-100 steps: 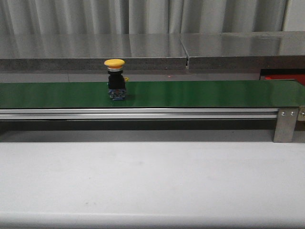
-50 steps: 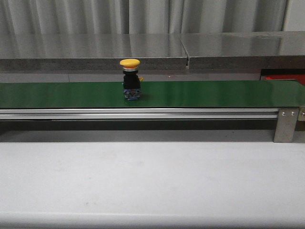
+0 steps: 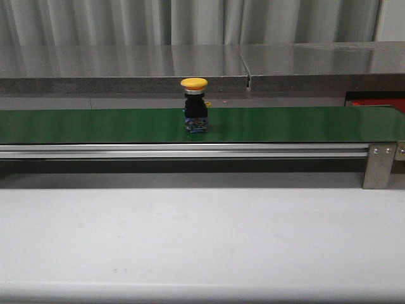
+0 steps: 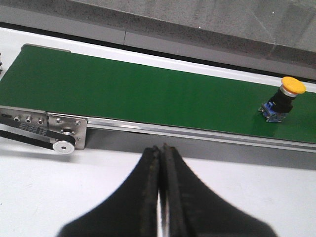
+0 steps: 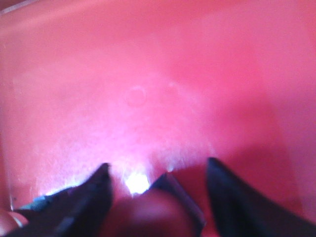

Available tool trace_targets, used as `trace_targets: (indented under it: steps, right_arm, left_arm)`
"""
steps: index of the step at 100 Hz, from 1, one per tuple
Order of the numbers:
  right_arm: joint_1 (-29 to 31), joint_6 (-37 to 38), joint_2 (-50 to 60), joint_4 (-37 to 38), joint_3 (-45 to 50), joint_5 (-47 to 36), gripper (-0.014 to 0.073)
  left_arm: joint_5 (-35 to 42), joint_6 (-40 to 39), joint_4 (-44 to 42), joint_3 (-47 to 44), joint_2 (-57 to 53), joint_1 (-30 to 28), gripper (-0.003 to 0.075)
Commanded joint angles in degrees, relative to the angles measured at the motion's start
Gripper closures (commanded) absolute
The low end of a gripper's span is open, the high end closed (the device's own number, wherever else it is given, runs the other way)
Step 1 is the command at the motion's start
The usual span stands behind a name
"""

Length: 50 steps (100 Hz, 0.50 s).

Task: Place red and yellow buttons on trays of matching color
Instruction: 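Carry the red button into the red tray and open the right gripper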

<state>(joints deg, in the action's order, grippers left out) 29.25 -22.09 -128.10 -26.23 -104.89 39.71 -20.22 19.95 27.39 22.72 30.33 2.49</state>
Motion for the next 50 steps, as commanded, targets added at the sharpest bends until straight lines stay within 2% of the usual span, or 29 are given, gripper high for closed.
trace_targets:
  steps: [1,9,27,50]
  right_arm:
    - [0.15,-0.56,3.72,-1.32,-3.21,-1.08,-0.0002]
    - [0.15,-0.56,4.01,-1.32,-5.20,0.13,-0.0048]
    - [0.26,-0.50,5.14,-1.62,-9.77,6.71,-0.0044]
    - [-0.48,-1.90,11.11,-2.16,-10.09,12.68,-0.0044]
  left_arm:
    - [4.03,-0.07,1.15,1.59,0.08,0.47,0.0739]
    - [4.03,-0.07,1.15,1.59,0.08,0.47,0.0739]
    - [4.03,-0.07,1.15,1.59,0.08,0.47,0.0739]
    - [4.03,-0.07,1.15,1.59,0.08,0.47,0.0739]
